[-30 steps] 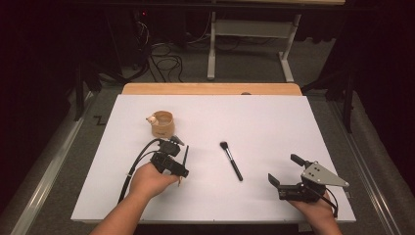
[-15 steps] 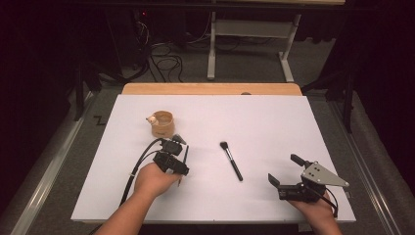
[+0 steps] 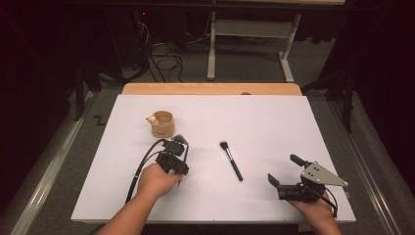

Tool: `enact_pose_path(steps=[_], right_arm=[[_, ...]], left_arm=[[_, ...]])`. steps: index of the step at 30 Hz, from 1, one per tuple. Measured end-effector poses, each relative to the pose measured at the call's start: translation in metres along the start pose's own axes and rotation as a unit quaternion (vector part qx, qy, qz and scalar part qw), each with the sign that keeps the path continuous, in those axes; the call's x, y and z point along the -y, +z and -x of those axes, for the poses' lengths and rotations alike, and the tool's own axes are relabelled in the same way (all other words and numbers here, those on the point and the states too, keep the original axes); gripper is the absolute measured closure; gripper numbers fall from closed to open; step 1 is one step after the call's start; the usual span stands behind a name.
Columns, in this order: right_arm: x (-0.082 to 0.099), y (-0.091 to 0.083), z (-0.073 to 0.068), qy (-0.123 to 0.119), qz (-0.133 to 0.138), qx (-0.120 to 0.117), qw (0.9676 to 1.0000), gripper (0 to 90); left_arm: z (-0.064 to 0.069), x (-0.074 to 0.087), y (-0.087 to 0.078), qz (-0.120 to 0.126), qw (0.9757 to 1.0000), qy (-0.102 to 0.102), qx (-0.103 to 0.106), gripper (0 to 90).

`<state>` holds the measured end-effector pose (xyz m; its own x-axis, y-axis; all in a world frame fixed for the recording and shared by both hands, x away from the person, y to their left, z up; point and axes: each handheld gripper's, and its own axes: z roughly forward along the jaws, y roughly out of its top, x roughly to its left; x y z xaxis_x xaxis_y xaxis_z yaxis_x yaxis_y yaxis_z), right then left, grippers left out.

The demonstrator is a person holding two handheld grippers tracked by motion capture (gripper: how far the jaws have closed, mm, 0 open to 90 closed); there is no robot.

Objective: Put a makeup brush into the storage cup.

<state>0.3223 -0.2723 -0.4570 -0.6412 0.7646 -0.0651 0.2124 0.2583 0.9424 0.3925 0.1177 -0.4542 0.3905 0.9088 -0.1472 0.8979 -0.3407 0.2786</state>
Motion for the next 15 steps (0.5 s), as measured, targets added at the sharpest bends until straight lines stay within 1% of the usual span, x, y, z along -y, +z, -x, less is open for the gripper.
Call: enact_pose_path(steps=[9, 15], right_arm=[[-0.0003, -0.0007, -0.0001, 0.0, 0.0, 0.0, 1.0, 0.5], [-0.0003, -0.0013, 0.0005, 0.001, 0.001, 0.001, 1.0, 0.5]], left_arm=[[0.0017, -0.0003, 0.0024, -0.002, 1.0, 0.001, 0.001, 66.1], [0.0029, -0.0002, 0.0031, -0.002, 1.0, 0.0, -0.003, 68.2]])
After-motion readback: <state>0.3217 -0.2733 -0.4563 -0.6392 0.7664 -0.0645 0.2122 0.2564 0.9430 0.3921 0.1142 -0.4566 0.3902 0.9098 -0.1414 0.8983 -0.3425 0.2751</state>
